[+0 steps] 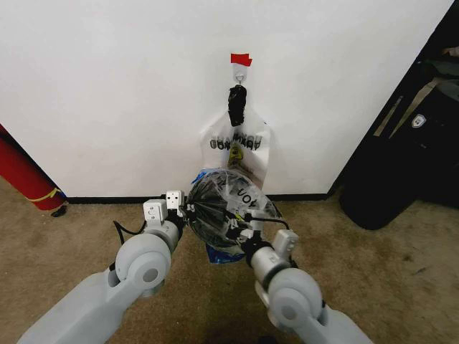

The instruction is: Pick up the garbage bag from the wall and place it over the trash bin.

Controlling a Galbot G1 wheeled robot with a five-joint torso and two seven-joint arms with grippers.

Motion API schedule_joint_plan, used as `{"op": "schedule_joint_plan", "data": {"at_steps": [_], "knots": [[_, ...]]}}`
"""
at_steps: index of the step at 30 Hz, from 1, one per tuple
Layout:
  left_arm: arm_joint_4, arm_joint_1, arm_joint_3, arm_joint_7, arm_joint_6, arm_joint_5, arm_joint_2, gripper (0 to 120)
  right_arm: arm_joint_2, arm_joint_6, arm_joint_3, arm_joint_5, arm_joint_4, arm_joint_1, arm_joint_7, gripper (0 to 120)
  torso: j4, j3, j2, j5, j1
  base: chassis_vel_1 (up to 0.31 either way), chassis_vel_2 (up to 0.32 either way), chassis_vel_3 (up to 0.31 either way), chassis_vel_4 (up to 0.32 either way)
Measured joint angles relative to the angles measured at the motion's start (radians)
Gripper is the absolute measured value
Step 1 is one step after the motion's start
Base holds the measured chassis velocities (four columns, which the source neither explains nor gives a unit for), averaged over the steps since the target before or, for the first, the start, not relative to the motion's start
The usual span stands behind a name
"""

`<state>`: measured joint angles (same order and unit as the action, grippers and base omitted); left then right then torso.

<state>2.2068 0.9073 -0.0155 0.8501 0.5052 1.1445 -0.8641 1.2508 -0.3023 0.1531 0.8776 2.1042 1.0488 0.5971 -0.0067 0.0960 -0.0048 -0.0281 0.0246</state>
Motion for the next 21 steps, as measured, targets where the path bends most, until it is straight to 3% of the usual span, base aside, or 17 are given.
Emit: {"op": "schedule_joint_plan", "data": {"at_steps": [12,21], "knots": [[0.028,0.01,0.001,-0.01,0.003,-0.003,0.009,3,0.066,-0.048,0.024,-0.032,-0.082,-0.066,0.157,0,-0.0002,0.0,0.0,0.0,0.0,0.0,0.0,0.0,0.0],[0.053,0.017,0.001,-0.013,0.003,-0.009,0.02,3,0.106,-0.115,0.058,0.075,-0.113,-0.137,0.228,0,-0.0001,0.0,0.0,0.0,0.0,0.0,0.0,0.0,0.0]]}}
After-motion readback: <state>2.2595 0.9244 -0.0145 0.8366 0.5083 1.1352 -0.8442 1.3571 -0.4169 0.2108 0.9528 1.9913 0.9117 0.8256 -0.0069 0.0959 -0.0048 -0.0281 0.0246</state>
